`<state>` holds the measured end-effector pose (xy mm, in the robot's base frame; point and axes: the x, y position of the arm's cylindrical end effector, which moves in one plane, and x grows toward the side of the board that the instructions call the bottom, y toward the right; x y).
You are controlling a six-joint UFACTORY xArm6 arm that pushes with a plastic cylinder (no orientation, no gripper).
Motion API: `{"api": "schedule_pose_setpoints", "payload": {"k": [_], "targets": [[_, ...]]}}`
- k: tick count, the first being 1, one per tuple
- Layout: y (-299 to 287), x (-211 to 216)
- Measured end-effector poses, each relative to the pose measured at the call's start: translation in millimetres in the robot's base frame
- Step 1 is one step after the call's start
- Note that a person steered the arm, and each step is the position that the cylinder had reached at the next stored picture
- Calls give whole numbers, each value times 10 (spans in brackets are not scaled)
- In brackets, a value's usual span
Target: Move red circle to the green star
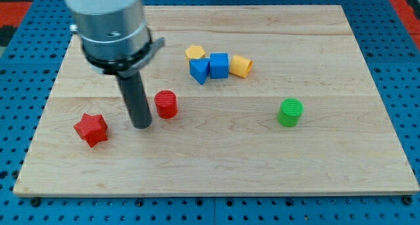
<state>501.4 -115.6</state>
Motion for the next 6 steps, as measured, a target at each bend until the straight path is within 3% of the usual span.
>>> {"api": "schedule_pose_setpoints", "payload": {"k": [1, 3, 4, 6], "targets": [[745, -45], [-301, -480], [2, -785], [-100, -1388]]}}
